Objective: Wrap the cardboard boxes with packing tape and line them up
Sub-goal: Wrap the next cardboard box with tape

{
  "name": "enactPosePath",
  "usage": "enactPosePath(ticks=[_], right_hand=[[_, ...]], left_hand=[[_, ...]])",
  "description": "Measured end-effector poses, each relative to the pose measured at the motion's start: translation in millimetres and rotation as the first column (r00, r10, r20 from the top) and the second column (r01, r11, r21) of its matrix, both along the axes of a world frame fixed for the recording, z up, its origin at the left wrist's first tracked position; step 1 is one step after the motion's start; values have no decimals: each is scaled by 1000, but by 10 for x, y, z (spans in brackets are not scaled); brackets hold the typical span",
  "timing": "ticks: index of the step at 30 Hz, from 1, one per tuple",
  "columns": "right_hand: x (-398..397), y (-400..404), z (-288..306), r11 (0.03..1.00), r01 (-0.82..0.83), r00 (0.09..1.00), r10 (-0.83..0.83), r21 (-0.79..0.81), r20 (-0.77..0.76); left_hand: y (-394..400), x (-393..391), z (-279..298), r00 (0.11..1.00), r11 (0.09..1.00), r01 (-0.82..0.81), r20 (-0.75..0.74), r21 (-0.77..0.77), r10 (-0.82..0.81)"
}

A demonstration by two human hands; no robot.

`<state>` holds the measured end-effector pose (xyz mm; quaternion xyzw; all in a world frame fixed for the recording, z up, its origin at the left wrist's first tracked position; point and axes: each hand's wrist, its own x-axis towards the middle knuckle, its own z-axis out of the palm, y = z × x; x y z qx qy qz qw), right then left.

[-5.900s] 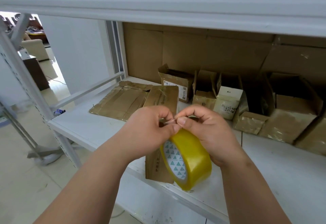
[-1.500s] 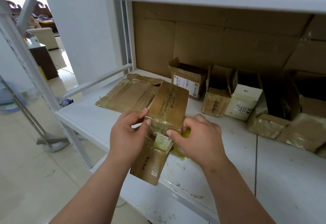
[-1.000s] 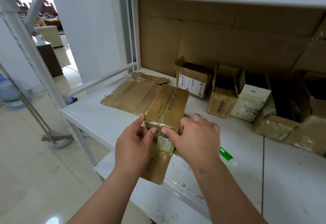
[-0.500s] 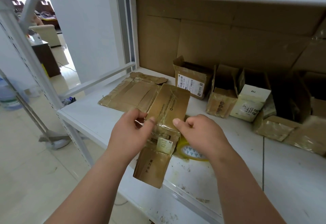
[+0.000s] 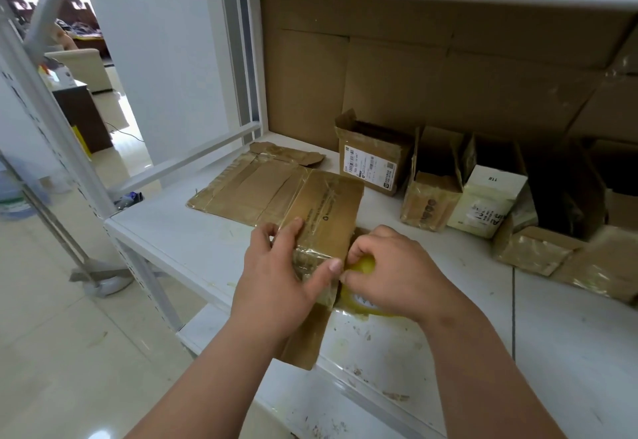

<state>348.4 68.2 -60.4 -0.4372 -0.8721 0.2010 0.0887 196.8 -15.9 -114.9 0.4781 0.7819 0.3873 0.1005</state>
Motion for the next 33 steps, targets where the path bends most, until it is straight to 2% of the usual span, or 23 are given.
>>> enactPosePath(ticks=[3, 6, 11, 20, 26, 33], right_hand=[[80, -18, 39, 998, -33, 999, 32, -45, -35], [213, 8, 54, 997, 42, 996, -47, -69, -75], [337, -3, 0, 980, 157, 986, -163, -120, -43], [509, -92, -62, 947, 64, 964, -141, -315, -227], [409, -246, -63, 956, 67, 946, -152, -285, -288], [485, -335, -109, 926, 12, 916, -162, -378, -367]], left_hand=[[12, -21, -13, 1000, 1000, 8, -15, -17, -8], [35, -36, 10, 1000, 1000, 11, -6, 6, -11], [52, -18, 44, 1000, 1000, 3, -1, 10, -3], [6, -40, 76, 999, 1000, -4, -48, 2, 4], [-18, -1, 85, 999, 997, -18, 45, 69, 15], [48, 50, 191, 998, 998, -55, -1, -31, 55]])
